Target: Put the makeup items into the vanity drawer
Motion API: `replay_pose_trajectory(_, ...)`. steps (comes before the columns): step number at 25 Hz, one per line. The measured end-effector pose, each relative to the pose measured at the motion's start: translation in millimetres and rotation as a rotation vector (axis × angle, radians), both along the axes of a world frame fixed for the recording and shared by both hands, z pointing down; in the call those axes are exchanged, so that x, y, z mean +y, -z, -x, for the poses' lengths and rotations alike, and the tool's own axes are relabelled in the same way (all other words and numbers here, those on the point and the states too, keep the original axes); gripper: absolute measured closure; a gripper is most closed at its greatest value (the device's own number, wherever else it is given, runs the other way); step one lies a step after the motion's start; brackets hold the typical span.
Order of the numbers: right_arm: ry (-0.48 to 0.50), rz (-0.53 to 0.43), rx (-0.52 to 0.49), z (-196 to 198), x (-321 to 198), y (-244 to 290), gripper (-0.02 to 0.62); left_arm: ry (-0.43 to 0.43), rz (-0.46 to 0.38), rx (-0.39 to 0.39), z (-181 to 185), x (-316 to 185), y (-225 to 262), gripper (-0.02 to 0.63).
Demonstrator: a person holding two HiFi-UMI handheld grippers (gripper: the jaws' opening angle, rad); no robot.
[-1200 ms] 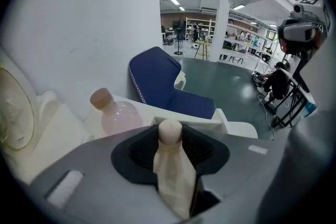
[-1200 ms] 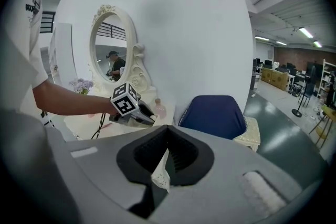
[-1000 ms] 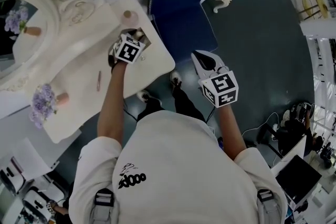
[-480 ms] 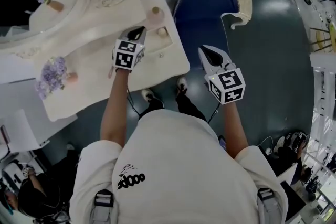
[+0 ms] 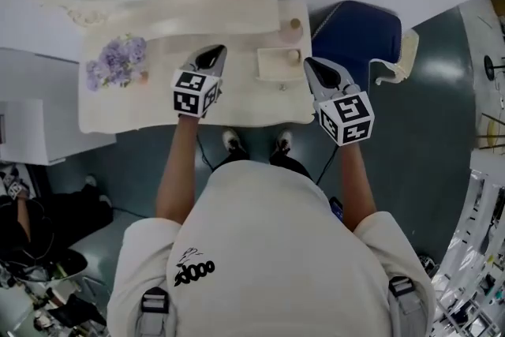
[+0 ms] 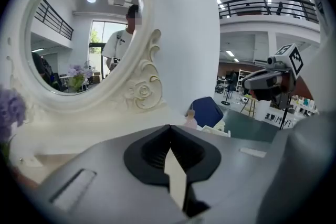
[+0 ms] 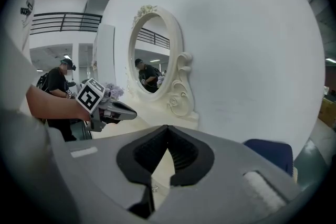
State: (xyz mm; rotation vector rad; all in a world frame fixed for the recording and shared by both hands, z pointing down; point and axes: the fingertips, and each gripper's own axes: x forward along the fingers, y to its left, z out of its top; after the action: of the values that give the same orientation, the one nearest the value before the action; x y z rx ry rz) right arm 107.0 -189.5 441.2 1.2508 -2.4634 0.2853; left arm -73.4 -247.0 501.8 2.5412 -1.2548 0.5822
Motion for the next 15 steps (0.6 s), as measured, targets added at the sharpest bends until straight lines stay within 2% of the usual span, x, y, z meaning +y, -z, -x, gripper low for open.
replay_pose_trajectory(7,0.206,-0.001,0.01,75,-16,-1,0.591,0.151,0.027,0.012,64,24,-11,0.589)
replay_pose_trajectory(15,0.334,0.035,0.022,133,-15,-20,0.591,0.246,0.077,-0.019,111,53,-44,0.576)
